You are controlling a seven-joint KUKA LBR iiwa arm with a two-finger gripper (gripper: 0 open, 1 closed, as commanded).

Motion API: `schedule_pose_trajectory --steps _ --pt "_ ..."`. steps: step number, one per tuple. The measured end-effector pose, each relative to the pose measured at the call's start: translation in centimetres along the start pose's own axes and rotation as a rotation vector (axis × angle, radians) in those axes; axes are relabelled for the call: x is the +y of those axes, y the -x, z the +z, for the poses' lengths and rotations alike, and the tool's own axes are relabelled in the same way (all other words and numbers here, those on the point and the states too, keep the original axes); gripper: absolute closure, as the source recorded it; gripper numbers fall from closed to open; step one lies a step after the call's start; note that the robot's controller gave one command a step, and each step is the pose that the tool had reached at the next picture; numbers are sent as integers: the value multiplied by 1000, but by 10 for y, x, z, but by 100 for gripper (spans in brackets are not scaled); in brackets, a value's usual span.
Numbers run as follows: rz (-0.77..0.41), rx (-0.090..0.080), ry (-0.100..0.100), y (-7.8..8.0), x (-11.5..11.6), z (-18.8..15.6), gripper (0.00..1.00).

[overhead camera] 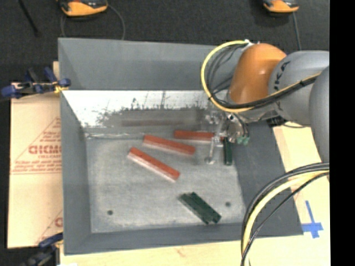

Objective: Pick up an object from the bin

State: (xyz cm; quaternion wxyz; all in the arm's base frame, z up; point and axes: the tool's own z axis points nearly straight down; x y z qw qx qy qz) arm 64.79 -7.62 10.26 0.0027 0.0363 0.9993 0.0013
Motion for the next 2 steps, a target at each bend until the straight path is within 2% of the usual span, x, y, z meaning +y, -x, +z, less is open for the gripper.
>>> schedule_pose_trajectory --steps 1,2 --pt "82 7 -2 1 0 30 0" --pt "54 11 -5 -3 61 32 0"
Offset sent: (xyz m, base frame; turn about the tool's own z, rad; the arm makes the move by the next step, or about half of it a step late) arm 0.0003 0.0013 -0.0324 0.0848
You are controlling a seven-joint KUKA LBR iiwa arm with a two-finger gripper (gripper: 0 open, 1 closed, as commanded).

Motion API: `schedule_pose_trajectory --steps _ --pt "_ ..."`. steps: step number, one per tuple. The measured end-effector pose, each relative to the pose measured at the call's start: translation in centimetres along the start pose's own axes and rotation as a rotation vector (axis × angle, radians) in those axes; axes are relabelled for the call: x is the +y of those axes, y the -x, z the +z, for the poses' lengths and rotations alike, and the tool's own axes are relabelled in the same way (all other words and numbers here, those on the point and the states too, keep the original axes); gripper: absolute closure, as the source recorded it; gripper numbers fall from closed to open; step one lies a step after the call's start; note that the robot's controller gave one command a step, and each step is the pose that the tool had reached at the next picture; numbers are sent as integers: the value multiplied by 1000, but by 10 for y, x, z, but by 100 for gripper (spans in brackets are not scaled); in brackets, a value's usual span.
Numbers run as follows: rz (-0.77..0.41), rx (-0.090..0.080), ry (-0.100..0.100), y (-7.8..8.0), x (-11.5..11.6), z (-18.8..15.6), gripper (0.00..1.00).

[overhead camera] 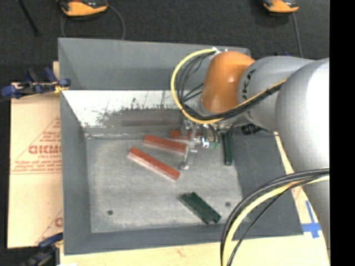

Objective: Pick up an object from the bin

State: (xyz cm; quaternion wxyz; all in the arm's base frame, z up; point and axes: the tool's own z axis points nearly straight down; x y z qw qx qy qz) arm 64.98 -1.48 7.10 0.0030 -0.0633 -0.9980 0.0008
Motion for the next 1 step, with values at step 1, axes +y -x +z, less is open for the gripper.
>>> schedule_pose_trajectory --steps 1 --pt "1 -22 2 6 -2 -6 100"
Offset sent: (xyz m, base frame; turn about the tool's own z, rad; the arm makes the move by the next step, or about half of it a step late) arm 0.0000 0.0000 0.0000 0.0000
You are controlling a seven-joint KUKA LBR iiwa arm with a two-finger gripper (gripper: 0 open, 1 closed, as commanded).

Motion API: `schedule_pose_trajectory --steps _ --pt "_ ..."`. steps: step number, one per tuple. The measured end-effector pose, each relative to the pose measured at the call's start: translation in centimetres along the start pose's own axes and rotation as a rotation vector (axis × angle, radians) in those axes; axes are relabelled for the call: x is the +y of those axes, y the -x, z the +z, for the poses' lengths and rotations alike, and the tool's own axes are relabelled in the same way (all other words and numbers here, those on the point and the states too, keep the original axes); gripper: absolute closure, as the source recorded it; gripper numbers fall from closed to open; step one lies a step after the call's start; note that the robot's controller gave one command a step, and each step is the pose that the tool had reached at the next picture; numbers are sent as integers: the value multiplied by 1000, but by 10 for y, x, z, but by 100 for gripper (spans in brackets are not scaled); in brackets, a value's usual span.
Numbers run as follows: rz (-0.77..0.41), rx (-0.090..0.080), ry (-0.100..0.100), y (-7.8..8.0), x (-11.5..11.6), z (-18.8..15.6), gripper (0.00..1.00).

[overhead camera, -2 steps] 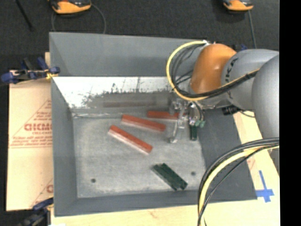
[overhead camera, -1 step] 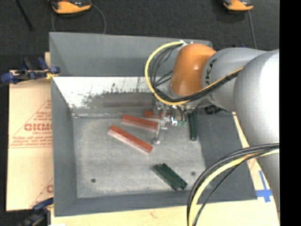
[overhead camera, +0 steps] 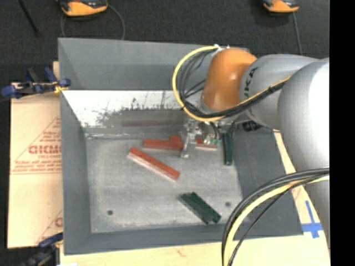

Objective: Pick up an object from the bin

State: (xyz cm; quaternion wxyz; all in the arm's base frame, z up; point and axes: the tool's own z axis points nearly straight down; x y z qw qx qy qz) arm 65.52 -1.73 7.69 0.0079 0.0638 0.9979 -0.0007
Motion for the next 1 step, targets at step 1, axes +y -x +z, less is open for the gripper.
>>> schedule_pose_trajectory --steps 1 --pt "-164 -5 4 -37 -45 -2 100"
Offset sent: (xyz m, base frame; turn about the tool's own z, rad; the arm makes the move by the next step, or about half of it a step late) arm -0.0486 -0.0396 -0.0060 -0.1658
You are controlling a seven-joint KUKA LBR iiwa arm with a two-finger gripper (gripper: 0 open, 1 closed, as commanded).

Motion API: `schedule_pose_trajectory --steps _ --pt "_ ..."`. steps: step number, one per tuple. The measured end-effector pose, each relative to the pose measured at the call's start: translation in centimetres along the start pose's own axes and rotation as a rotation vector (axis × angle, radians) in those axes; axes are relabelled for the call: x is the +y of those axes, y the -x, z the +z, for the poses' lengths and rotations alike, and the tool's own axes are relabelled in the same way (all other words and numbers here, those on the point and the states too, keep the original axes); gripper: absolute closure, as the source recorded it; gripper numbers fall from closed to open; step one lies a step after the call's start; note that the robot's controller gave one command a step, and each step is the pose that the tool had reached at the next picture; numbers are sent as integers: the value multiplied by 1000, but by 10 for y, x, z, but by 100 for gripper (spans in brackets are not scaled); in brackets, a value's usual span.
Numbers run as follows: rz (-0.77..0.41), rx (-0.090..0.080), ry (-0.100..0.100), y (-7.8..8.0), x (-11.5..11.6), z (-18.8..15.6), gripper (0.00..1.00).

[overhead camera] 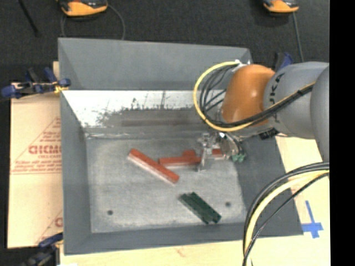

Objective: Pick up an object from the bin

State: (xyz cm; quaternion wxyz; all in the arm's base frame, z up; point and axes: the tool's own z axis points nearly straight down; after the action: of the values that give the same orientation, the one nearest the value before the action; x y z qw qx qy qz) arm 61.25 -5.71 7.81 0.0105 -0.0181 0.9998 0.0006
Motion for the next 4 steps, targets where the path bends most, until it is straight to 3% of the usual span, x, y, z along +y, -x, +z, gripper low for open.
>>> schedule_pose_trajectory --steps 1,2,3,4 --pt "-168 11 8 41 -36 3 100" --pt "-539 13 1 42 -32 -2 100" --pt "-536 15 3 42 -32 -1 0" --pt "-672 15 3 41 -6 6 0"
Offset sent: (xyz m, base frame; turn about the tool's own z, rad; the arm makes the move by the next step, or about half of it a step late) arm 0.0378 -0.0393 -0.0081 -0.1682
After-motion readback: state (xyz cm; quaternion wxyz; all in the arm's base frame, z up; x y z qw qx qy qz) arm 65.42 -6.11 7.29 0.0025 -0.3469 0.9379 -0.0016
